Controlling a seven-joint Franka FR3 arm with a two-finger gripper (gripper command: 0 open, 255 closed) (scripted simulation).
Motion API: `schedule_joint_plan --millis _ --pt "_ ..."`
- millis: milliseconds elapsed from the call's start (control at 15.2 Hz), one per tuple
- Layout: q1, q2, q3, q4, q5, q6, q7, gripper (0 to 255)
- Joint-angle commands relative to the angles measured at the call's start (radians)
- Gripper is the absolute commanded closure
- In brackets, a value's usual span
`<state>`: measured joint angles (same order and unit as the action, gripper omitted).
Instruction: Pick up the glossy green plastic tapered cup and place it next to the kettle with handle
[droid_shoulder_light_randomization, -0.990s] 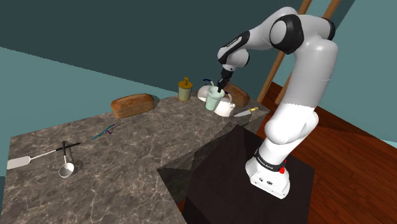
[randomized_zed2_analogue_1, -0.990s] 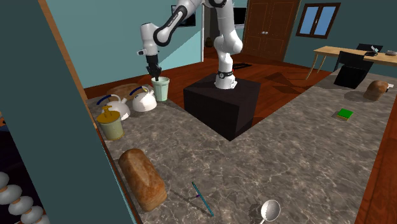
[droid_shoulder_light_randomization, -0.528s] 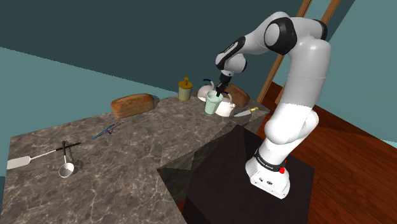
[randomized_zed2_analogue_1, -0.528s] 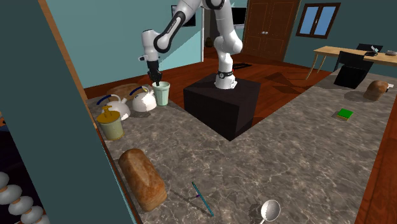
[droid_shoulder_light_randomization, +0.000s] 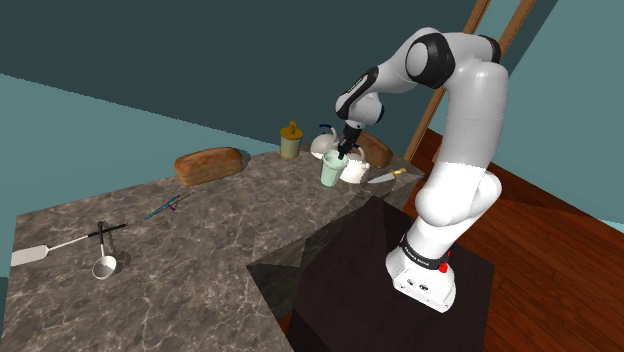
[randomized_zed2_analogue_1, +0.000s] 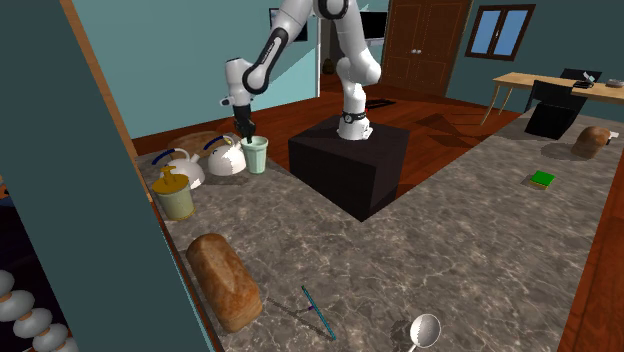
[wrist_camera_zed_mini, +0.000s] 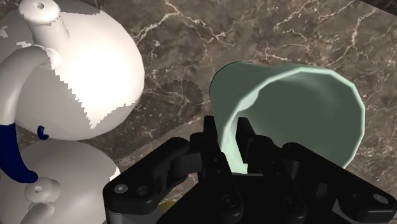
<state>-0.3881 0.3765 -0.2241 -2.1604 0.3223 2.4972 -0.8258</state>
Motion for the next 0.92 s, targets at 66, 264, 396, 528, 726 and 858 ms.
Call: schedule_joint_plan --millis 66,264,396,528,726,858 --pt "-0.007 0.036 0.011 0.005 0.02 0.03 -0.016 255" --pt "-0.016 0.071 0.023 0.01 0.038 0.059 -0.032 255" --pt "-0.022 0.095 0.032 0.014 0.05 0.078 -0.042 255" --pt "-0.028 0.119 0.041 0.019 0.062 0.097 -0.052 255" --pt "-0.03 0.124 0.043 0.02 0.065 0.101 -0.054 255" --pt "-0.03 0.124 0.043 0.02 0.065 0.101 -0.054 255"
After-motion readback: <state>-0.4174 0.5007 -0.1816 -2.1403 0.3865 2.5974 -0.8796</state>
